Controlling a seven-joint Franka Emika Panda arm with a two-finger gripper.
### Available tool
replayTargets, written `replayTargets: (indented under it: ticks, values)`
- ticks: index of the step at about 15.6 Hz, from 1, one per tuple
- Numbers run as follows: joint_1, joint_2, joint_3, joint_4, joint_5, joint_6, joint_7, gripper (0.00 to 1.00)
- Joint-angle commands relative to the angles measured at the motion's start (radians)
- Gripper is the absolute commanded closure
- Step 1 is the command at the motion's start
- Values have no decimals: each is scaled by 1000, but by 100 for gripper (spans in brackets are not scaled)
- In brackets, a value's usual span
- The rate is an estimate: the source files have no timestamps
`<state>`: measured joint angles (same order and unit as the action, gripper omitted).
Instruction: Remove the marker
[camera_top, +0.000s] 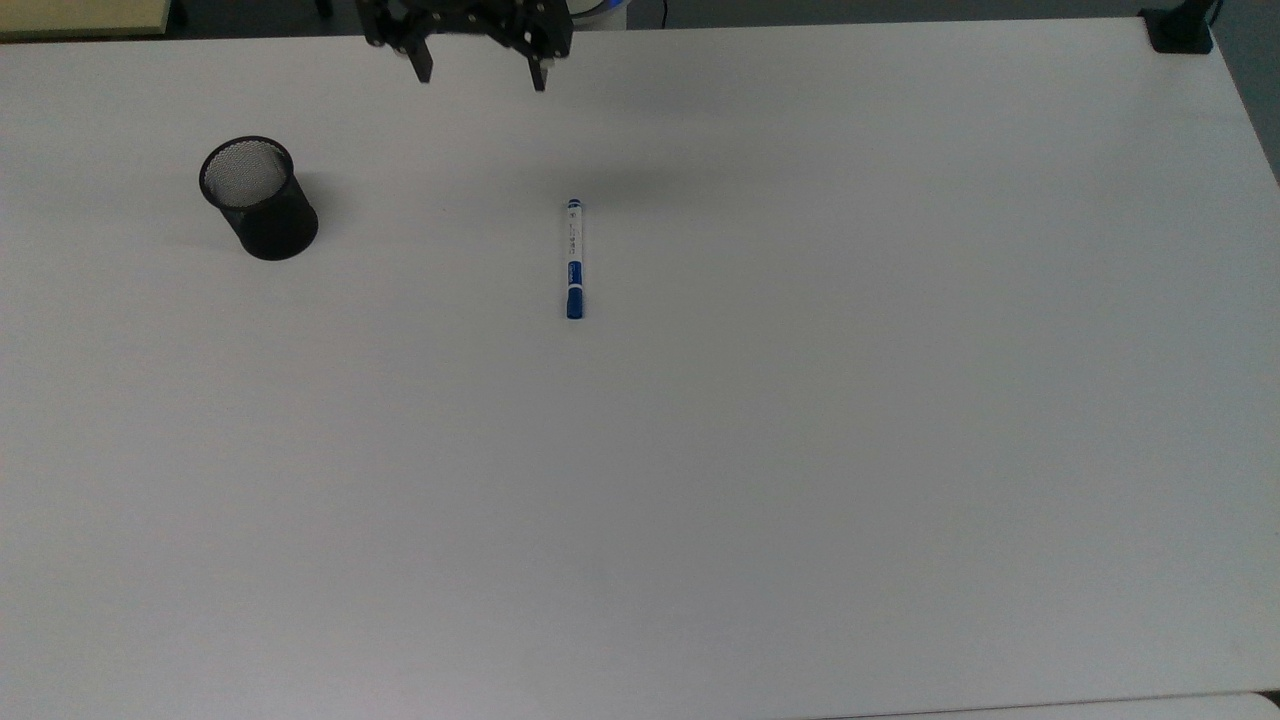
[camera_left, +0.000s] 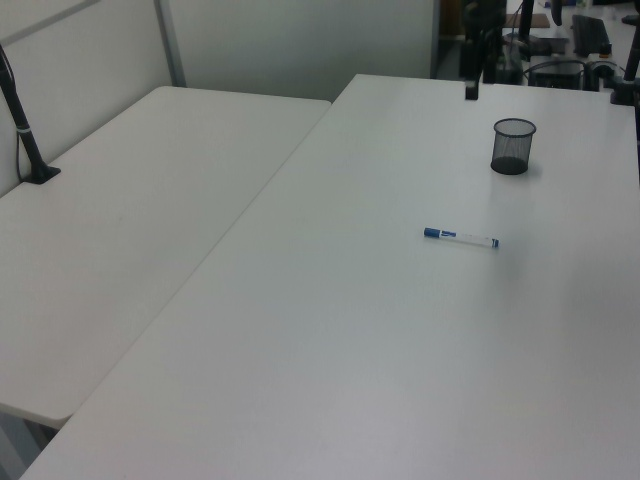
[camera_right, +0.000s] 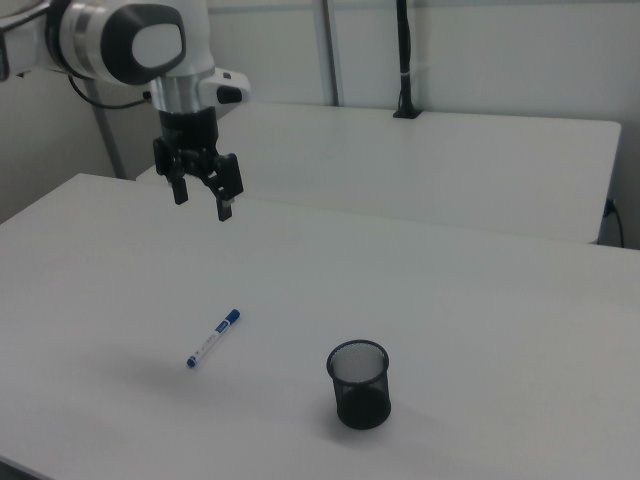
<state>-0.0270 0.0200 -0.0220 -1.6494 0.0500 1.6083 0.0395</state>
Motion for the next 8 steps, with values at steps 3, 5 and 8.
replayTargets:
  ticks: [3, 5, 8]
  values:
    - [-123, -72, 86, -47, -12, -10, -53, 0]
    - [-131, -71, 90, -41, -12, -11, -58, 0]
    - [-131, -68, 86, -39, -12, -8, -70, 0]
